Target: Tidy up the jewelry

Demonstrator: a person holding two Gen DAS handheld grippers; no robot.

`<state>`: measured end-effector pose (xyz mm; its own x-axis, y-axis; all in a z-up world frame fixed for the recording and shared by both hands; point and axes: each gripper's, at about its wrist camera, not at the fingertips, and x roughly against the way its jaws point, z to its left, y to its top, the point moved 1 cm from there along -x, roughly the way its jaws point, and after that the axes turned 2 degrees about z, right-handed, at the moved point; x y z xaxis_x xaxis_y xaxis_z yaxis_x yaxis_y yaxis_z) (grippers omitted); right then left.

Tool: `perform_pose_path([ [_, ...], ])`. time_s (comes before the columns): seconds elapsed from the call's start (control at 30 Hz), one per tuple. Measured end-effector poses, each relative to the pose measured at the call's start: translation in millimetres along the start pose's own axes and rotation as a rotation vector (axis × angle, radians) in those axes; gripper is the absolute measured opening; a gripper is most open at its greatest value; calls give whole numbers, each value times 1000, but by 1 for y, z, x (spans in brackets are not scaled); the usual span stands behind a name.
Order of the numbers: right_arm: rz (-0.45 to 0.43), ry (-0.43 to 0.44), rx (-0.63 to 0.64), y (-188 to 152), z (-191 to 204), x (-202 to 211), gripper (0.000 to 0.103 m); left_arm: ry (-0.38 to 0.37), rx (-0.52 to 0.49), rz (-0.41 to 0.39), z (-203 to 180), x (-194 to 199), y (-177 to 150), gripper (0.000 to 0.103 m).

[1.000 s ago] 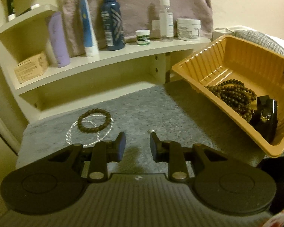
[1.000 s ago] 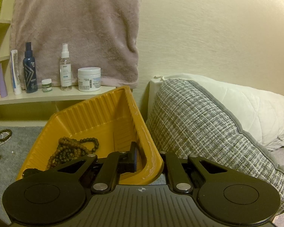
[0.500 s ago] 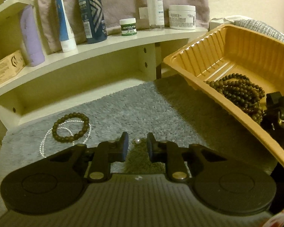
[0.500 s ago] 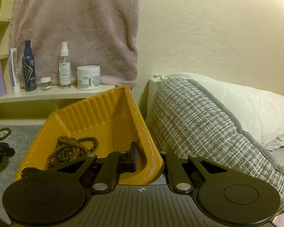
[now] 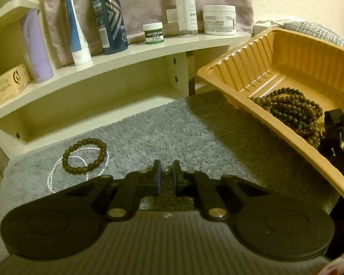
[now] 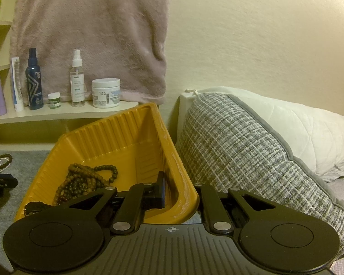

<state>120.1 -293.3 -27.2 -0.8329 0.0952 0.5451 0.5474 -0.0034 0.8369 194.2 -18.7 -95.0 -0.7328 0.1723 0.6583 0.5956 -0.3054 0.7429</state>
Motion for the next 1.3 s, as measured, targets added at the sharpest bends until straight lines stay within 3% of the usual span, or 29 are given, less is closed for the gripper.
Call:
perform_pose_path([
  [0.43, -1, -1, -1, -1, 0, 0, 11, -32, -27, -71, -14, 39, 14, 8],
  [0.7, -3, 0, -1, -1, 0, 0, 11, -106, -74, -126, -43, 61, 28, 8],
  [0.97, -4, 1, -1, 0, 1, 1, 11, -196, -122, -149, -77, 69, 42, 8],
  [1.3, -2, 3, -7, 0, 1, 2, 11, -238, -166, -148, -98, 65, 47, 8],
])
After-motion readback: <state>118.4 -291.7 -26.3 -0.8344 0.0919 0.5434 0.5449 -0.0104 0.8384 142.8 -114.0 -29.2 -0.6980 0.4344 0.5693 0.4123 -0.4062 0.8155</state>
